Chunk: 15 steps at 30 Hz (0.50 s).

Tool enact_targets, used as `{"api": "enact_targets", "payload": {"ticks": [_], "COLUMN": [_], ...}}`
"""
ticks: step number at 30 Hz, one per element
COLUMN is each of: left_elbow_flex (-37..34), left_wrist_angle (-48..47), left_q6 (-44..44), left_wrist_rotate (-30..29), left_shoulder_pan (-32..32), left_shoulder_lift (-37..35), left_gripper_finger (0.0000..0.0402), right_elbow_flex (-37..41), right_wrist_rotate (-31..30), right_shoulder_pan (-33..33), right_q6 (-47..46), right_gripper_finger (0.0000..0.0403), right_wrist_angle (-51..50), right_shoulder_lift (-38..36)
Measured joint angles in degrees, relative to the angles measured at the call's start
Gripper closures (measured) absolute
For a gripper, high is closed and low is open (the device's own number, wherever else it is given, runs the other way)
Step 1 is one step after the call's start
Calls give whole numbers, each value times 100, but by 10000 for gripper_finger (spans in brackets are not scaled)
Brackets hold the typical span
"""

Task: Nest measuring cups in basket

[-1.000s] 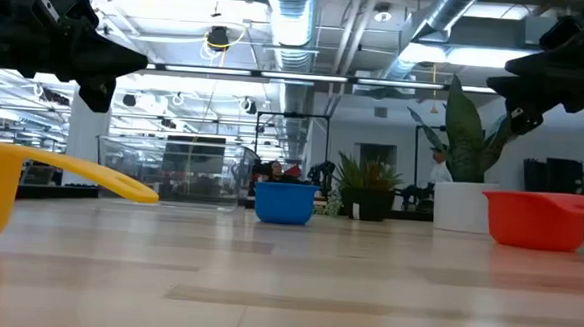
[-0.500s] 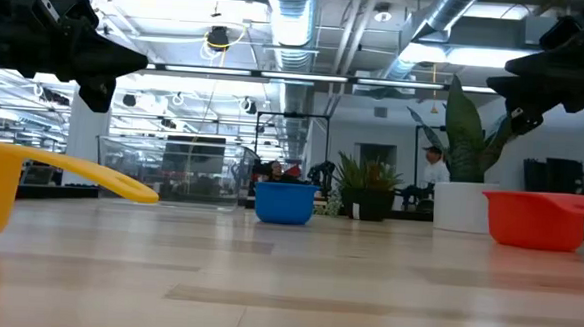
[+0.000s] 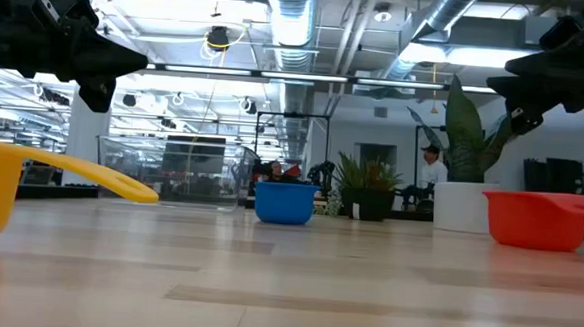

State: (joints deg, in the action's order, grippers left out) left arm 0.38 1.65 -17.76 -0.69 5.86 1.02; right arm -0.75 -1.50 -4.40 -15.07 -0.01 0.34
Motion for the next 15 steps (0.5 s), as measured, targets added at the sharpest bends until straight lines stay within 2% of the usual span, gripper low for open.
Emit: {"api": "enact_targets", "payload": {"ticks": [10, 15], "left_elbow_flex": [0, -2], "left_wrist_angle": [9, 319], "left_q6": [1, -350], "left_wrist_rotate": [-32, -759], "left_shoulder_pan": [1, 1], "left_shoulder_lift": [0, 0], "left_gripper_finger": [401, 401], "right_elbow_flex": [0, -2], "right_wrist_rotate": [0, 0], "right_shoulder_pan": [0, 2], "right_q6": [0, 1], "right_gripper_finger": [239, 239], "right_wrist_angle": [2, 0], "right_shoulder_lift": [2, 0]}}
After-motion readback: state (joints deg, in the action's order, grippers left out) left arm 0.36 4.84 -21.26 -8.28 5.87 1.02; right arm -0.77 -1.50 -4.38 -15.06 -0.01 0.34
